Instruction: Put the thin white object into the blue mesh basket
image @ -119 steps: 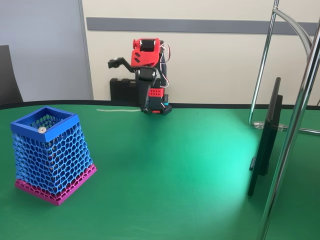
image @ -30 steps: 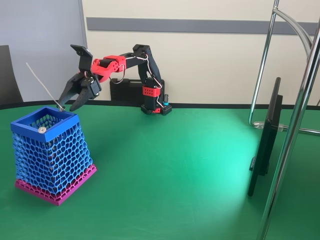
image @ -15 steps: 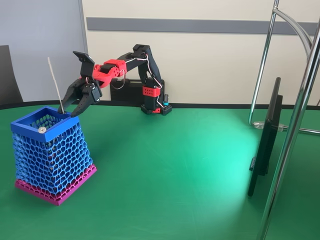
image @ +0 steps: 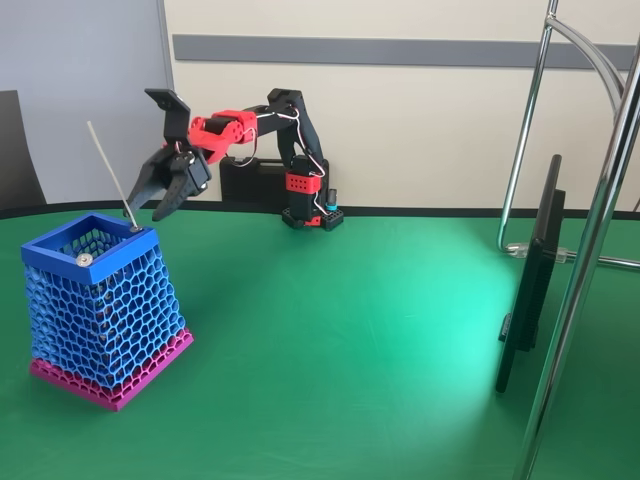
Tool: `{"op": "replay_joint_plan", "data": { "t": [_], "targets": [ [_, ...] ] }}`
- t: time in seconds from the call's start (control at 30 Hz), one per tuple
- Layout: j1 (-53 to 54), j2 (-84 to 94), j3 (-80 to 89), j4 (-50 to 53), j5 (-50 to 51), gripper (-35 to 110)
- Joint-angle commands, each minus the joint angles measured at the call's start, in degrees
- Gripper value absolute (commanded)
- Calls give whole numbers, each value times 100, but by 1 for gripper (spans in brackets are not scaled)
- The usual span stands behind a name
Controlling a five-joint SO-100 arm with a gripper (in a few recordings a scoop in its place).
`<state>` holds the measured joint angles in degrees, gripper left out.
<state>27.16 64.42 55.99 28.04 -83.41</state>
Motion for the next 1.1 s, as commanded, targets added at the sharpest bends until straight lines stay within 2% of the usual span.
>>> {"op": "replay_joint_plan", "data": {
  "t": [0.0,0.27,0.47,0.5,0.83,1.07],
  "targets": [
    [-44,272,-598,220,167,29],
    [-167,501,-1107,360,791,27],
    [-721,1591,-264,387,2188,7],
    [-835,1863,88,185,2522,1],
    [-1714,5194,5414,-1749,4104,1],
    [-2241,7559,8525,-1802,5423,1]
  ]
}}
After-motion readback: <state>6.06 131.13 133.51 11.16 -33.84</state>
